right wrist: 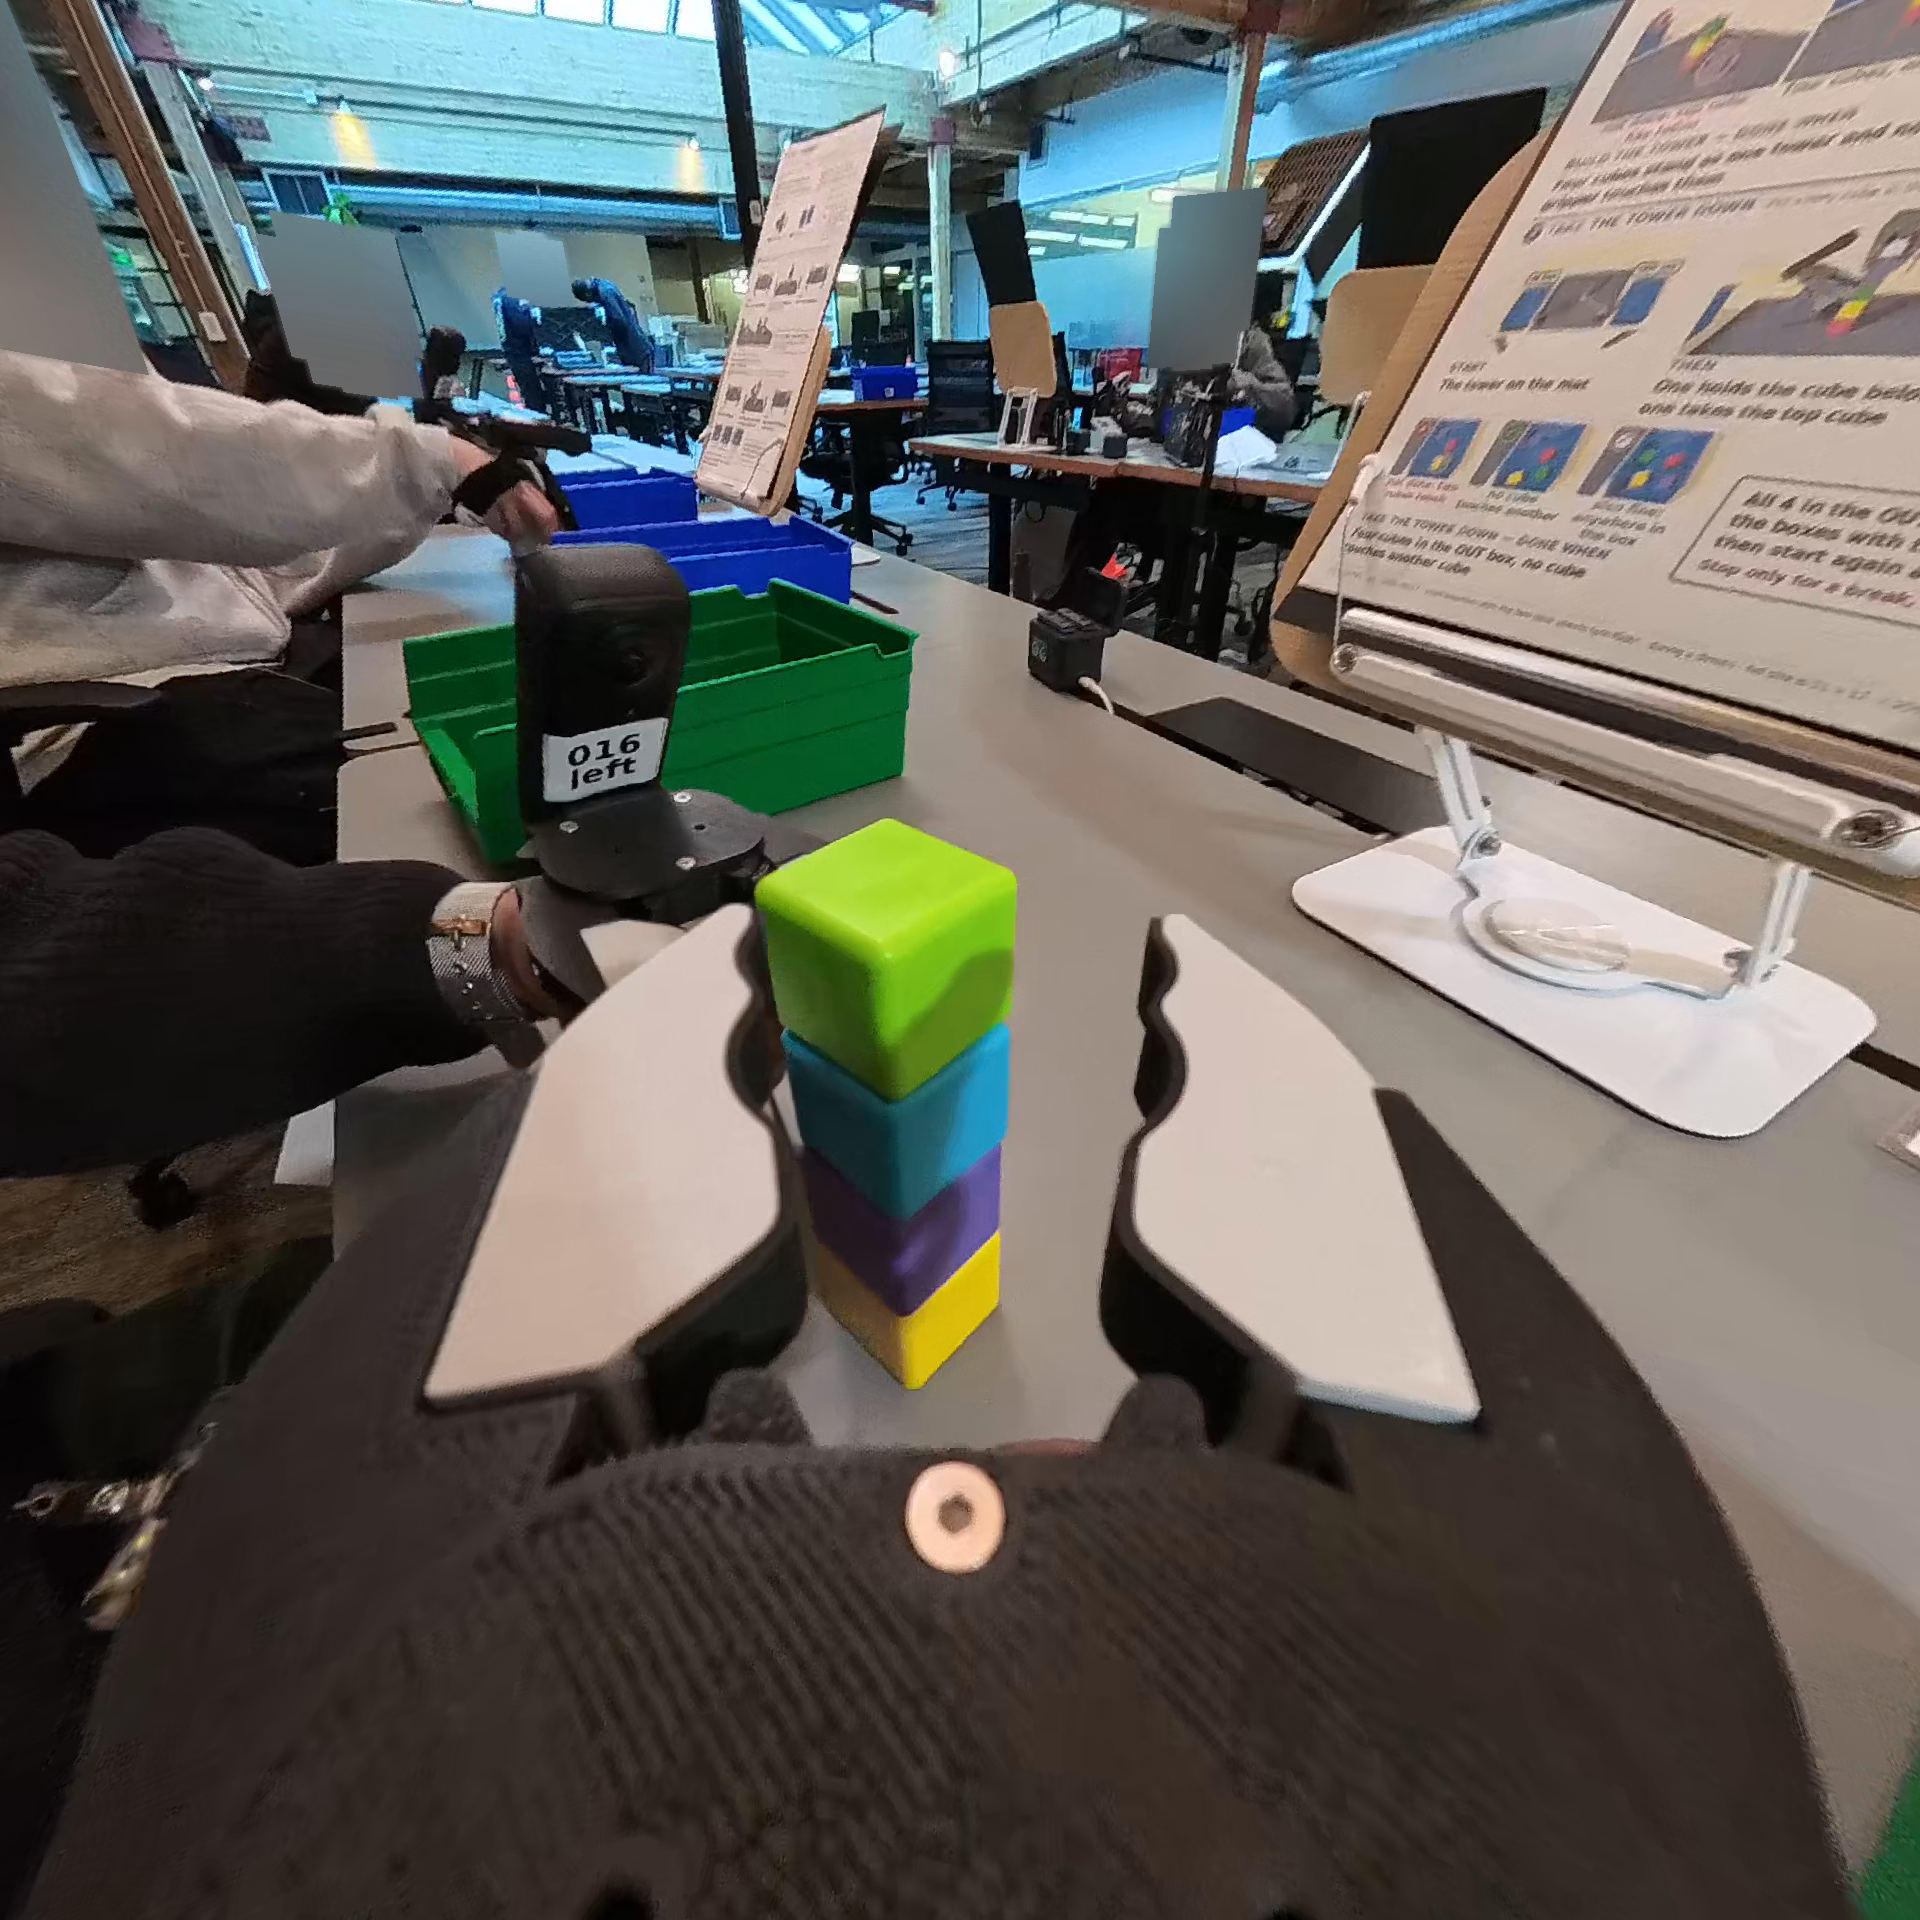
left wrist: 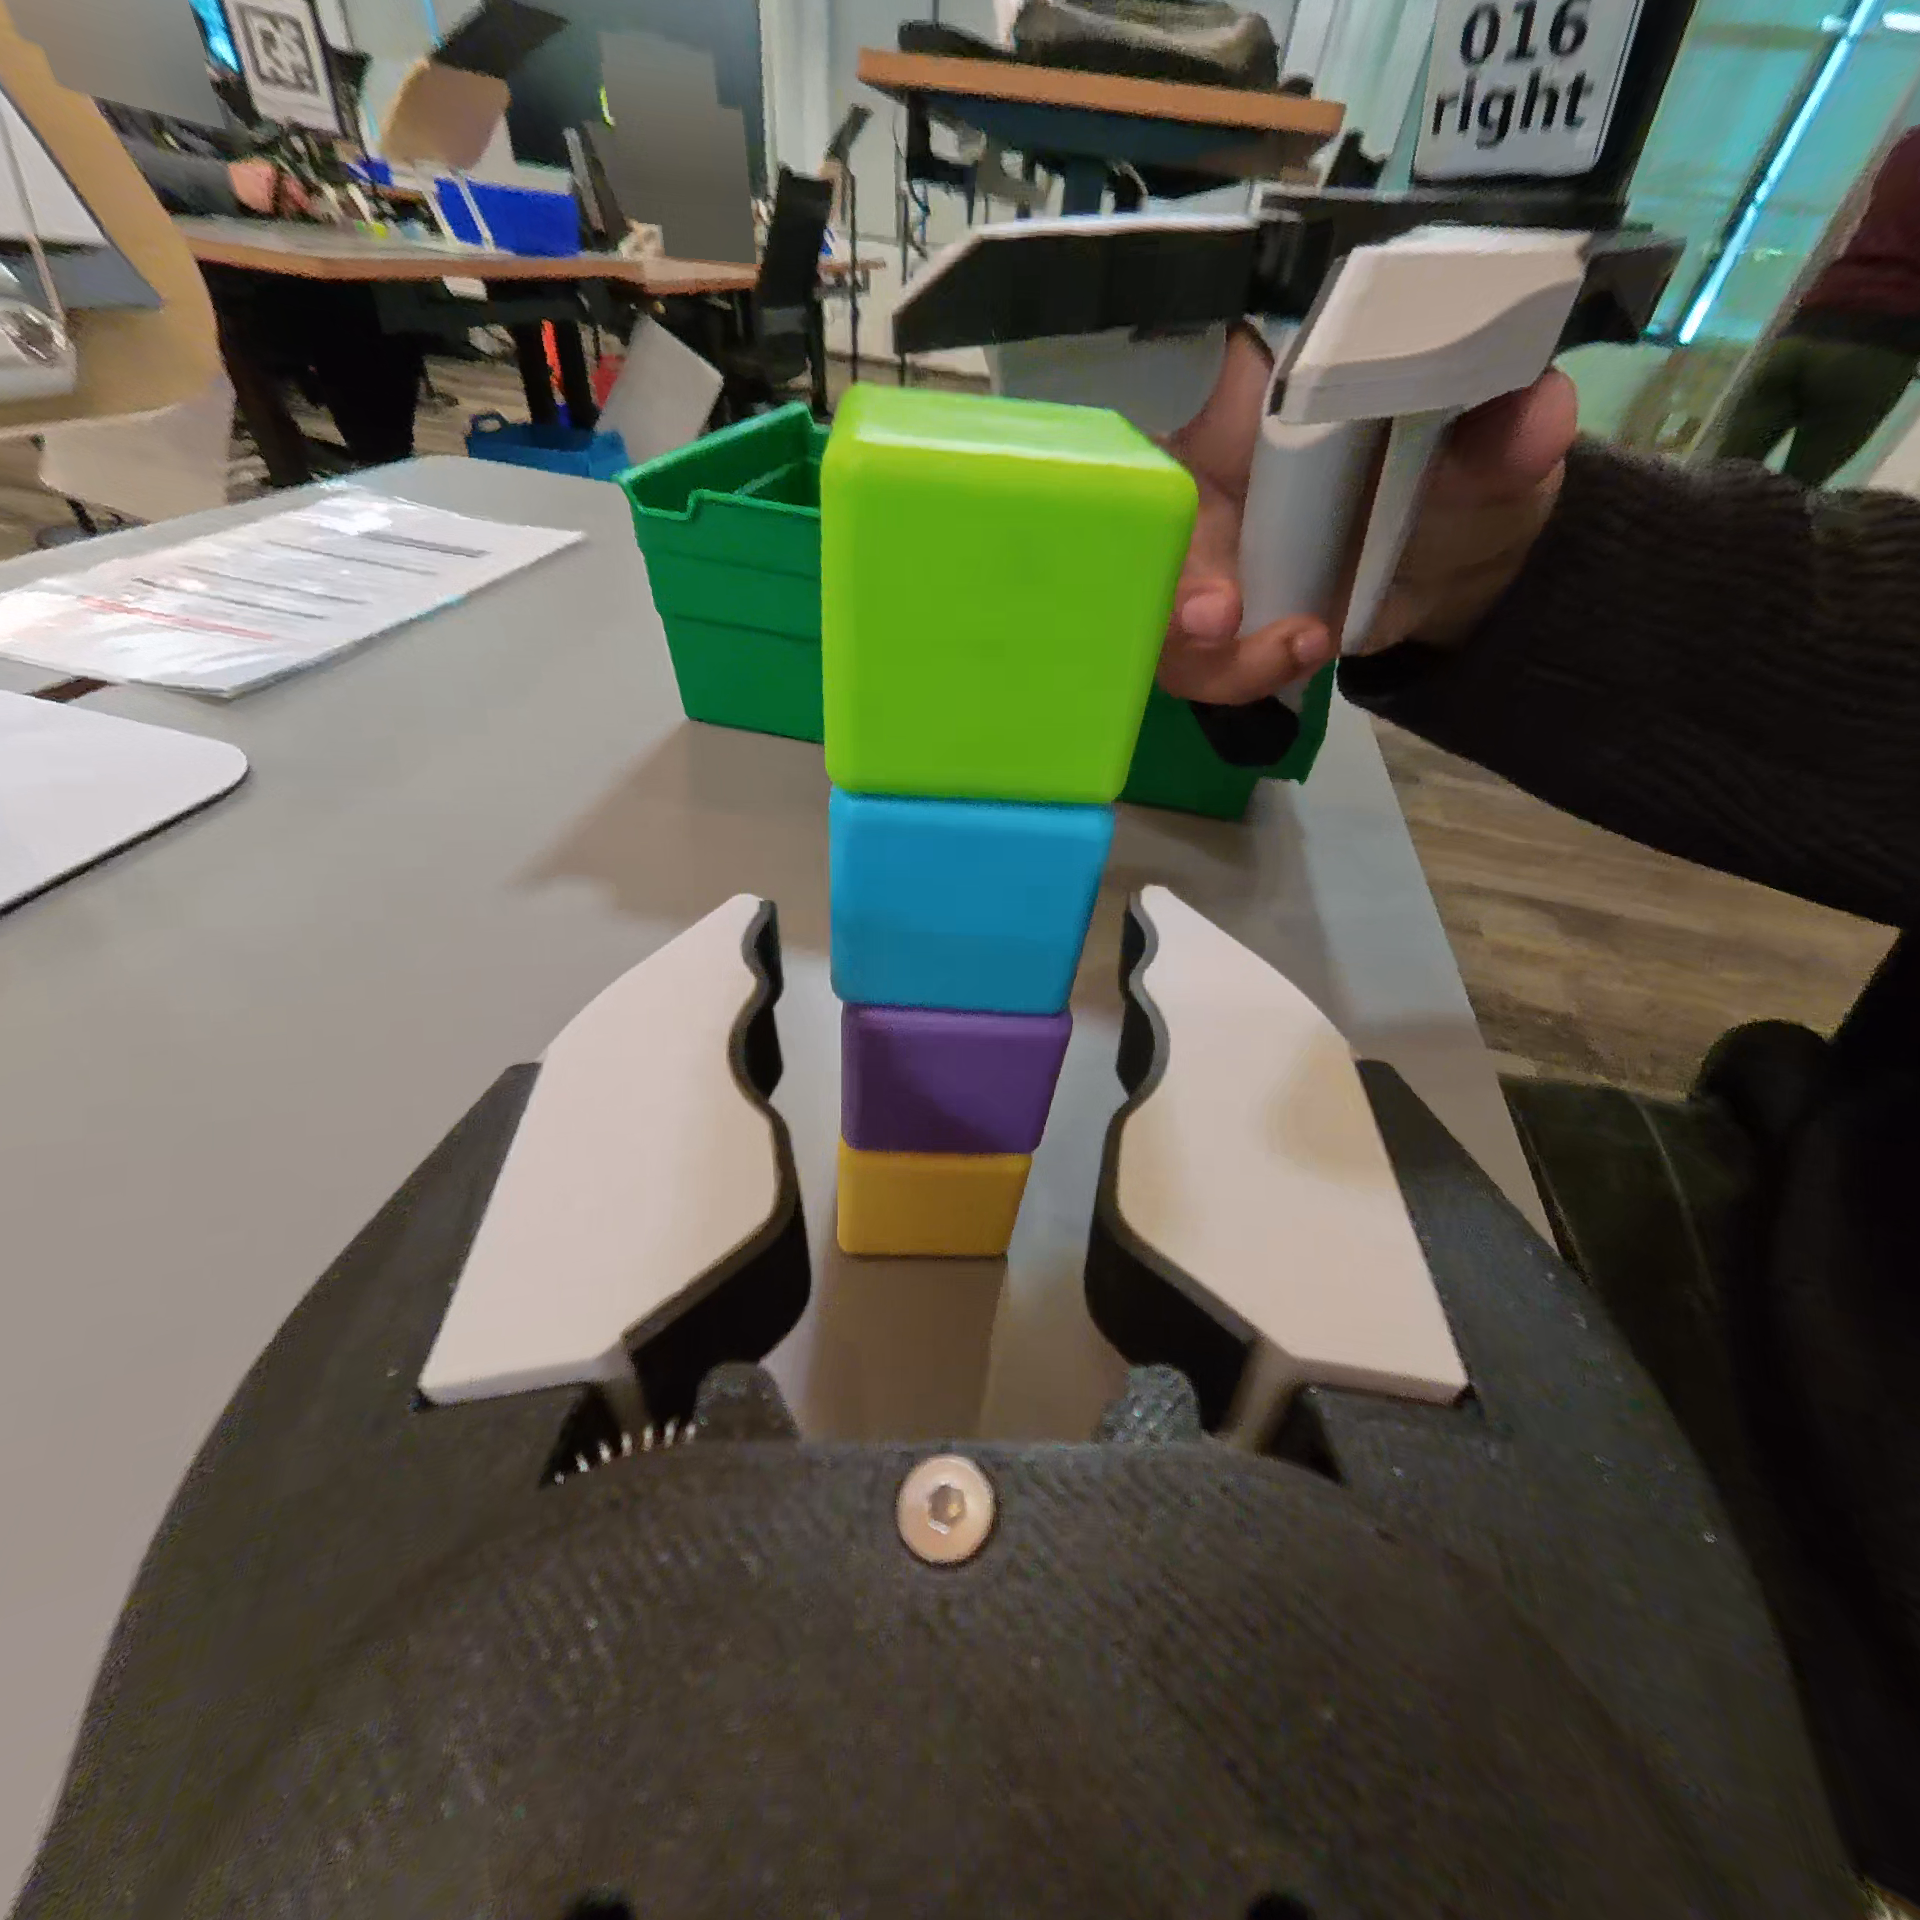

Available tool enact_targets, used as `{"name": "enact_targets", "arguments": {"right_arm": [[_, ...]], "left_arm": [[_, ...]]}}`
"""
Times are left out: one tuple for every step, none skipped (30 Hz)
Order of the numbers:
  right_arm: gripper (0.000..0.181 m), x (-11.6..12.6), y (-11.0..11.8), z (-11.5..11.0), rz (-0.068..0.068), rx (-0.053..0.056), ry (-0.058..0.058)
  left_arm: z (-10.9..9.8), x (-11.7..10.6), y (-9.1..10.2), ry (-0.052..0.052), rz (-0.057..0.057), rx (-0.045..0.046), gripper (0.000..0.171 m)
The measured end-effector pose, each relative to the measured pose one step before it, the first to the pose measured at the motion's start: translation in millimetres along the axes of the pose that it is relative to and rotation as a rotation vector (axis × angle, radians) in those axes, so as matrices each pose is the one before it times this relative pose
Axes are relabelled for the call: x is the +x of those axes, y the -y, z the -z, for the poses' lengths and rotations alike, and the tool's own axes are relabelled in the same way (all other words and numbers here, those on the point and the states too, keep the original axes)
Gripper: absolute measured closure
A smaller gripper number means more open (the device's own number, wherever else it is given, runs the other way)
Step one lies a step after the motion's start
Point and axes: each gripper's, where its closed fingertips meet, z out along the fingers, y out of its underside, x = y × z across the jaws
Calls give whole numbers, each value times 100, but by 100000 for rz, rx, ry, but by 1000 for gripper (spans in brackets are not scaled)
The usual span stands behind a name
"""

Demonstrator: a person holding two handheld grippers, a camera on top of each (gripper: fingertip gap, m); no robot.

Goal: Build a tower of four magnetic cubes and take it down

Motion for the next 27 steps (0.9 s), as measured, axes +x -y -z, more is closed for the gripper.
{"name": "enact_targets", "arguments": {"right_arm": [[113,105,228,130,-172,1401,-340],[113,3,208,105,-1146,1112,603],[113,-77,136,97,-1919,798,1296],[113,-47,79,72,-2144,590,1306],[114,68,53,78,-1645,597,532],[117,185,67,86,-827,879,-420],[118,210,98,105,-356,1052,-713],[119,158,80,89,-434,826,-391],[119,89,59,85,-753,487,72],[119,53,40,72,-1021,306,394],[119,28,23,49,-1191,225,545],[119,17,-5,35,-1235,152,574],[119,17,-35,14,-1114,94,468],[119,54,-58,12,-766,26,95],[119,73,-83,-11,-298,-96,-210],[118,62,-115,-5,59,-295,-224],[118,28,-119,-23,194,-429,-181],[118,7,-99,-24,141,-430,-72],[118,-27,-69,-30,18,-352,96],[117,-64,-65,-34,-39,-313,270],[117,-85,-80,-57,-43,-333,326],[117,-102,-88,-58,-25,-368,326],[117,-129,-100,-79,82,-440,403],[116,-153,-139,-92,326,-633,541],[115,-183,-171,-86,661,-848,666],[114,-229,-172,-86,1088,-890,867],[111,-390,-126,-65,1549,-516,1638]], "left_arm": [[-14,43,420,384,231,2685,106],[-33,80,395,-121,754,2378,105],[-74,51,298,-128,925,1591,104],[-96,-79,156,770,514,772,104],[-133,-179,62,1573,-243,296,105],[-147,-117,13,1472,-684,447,105],[-187,14,11,840,-577,610,105],[-192,78,-73,329,-291,-81,105],[-229,84,-136,237,-18,-634,106],[-214,67,-177,196,-2,-826,106],[-194,81,-209,15,-129,-842,107],[-176,66,-243,-63,-222,-974,108],[-132,-25,-222,339,-101,-832,109],[-51,-117,-86,733,249,-362,111],[10,-44,98,-38,288,672,113],[51,-57,153,-125,349,1044,116],[72,-56,111,-234,349,701,117],[63,-60,56,-145,323,246,118],[70,-73,24,-39,87,1,118],[62,-29,17,-304,-8,-42,119],[74,53,-9,-788,25,-65,119],[70,228,-42,-1982,20,-322,119],[78,333,-76,-2857,-10,-516,119],[91,323,-68,-2964,301,-652,118],[105,320,-89,-2978,339,-742,118],[104,218,-63,-2411,471,-741,118],[89,101,-66,-1690,783,-838,117]]}}
